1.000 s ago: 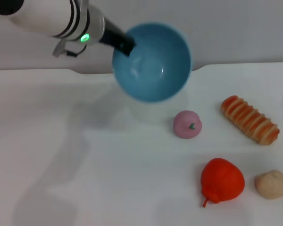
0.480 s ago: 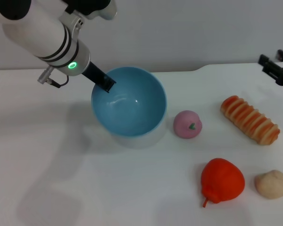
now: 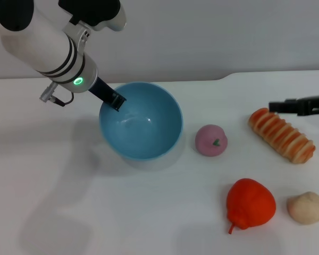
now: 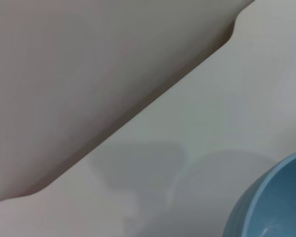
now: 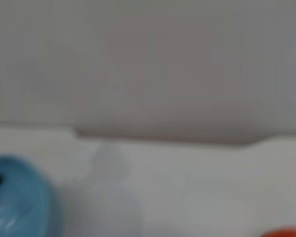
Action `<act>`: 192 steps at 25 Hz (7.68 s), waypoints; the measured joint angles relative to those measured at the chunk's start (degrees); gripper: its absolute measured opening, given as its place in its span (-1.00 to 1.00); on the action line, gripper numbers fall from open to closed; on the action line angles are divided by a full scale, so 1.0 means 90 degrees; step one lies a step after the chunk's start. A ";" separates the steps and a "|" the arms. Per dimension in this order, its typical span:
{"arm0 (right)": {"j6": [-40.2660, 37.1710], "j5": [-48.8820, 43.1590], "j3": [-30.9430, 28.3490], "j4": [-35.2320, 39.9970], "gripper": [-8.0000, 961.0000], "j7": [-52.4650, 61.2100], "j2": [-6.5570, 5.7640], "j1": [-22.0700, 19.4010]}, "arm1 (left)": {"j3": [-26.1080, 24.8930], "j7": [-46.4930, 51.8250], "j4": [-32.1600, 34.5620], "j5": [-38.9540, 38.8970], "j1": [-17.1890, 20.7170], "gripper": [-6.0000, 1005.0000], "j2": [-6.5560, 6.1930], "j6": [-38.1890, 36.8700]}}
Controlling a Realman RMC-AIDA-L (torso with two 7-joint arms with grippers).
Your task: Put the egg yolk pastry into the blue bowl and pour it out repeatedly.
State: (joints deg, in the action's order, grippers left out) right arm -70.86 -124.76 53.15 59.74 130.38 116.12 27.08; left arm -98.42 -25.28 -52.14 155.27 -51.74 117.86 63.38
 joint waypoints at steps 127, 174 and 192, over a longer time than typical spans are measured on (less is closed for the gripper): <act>-0.2342 -0.1960 -0.1316 -0.0292 -0.97 0.1271 -0.0213 0.1631 | 0.0059 0.0053 0.0413 -0.0080 -0.0279 -0.99 0.0061 -0.0367; -0.0816 0.0075 -0.0321 -0.0691 0.00 -0.0397 0.0241 0.1472 | 0.0828 0.0017 0.0472 -0.0786 -0.0181 -0.99 0.0033 -0.0636; 0.2385 0.3562 0.0133 -0.0924 0.06 -0.4961 0.0357 -0.0643 | 0.0828 -0.0003 0.0501 -0.0769 -0.0125 -0.99 0.0029 -0.1141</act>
State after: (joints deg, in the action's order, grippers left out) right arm -49.39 -92.70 54.35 51.43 85.74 119.33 21.30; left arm -90.96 -25.31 -47.63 148.35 -52.87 118.12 53.11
